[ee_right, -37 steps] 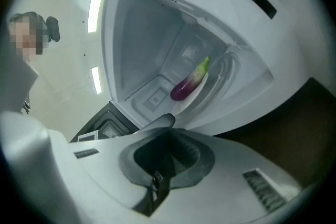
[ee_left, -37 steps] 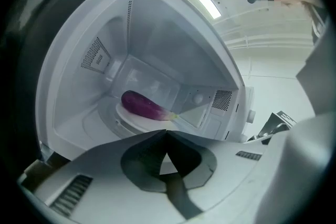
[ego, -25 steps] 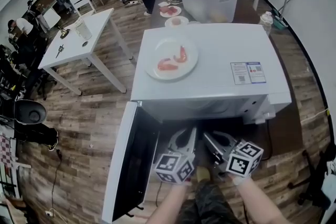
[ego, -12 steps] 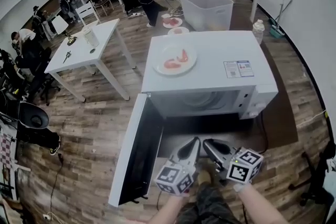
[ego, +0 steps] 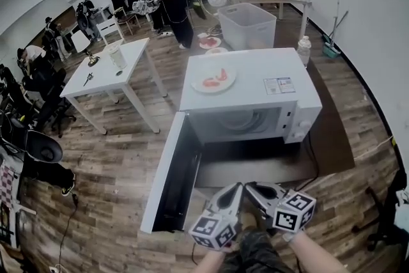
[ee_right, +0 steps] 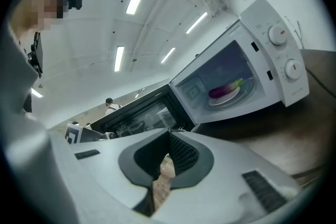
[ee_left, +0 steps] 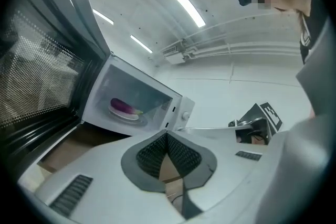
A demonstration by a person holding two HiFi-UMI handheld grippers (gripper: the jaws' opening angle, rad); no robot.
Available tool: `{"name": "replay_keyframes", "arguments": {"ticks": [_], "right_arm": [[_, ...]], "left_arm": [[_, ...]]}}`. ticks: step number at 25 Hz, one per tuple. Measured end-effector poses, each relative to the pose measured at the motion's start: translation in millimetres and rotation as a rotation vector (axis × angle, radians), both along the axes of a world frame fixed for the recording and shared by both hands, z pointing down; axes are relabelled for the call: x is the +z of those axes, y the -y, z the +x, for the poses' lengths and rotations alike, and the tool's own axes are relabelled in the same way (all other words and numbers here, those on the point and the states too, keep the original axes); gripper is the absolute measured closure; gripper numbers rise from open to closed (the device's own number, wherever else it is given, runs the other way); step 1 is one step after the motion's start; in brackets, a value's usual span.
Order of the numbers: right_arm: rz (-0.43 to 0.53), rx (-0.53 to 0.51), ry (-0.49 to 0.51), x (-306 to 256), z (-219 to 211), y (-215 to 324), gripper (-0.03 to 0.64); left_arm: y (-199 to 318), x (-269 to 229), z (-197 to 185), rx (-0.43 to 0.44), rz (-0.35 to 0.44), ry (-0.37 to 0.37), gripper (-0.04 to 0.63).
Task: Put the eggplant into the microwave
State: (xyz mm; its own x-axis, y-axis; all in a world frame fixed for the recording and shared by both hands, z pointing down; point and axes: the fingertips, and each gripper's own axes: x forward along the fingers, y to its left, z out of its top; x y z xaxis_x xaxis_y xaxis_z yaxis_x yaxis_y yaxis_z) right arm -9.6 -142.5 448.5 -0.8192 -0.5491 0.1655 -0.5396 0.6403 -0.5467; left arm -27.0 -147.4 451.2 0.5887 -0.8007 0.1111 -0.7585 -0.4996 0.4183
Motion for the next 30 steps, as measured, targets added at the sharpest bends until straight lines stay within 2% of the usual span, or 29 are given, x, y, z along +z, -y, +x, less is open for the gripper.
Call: {"name": "replay_keyframes", "arguments": {"ticks": [7,13,18,30], "right_arm": [[0.035,-0.002,-0.019,-19,1,-40,0.617],[0.068,0.025,-0.054,-28,6,-65,0.617],[0.127,0.044,-0.099,-40,5,-81,0.617],[0.158,0.095,-0.117,-54,8,-109,0.617]], "left_arm": [[-40,-21,-1,0.02,0.019,-0.005,0.592],[-66,-36,-7,0.004,0.048,0.019,0.592],[-81,-45,-10,-0.002,0.069,0.032,0.592],[-108,-54,-15,-0.006,0.074,0.001,0.592]]}}
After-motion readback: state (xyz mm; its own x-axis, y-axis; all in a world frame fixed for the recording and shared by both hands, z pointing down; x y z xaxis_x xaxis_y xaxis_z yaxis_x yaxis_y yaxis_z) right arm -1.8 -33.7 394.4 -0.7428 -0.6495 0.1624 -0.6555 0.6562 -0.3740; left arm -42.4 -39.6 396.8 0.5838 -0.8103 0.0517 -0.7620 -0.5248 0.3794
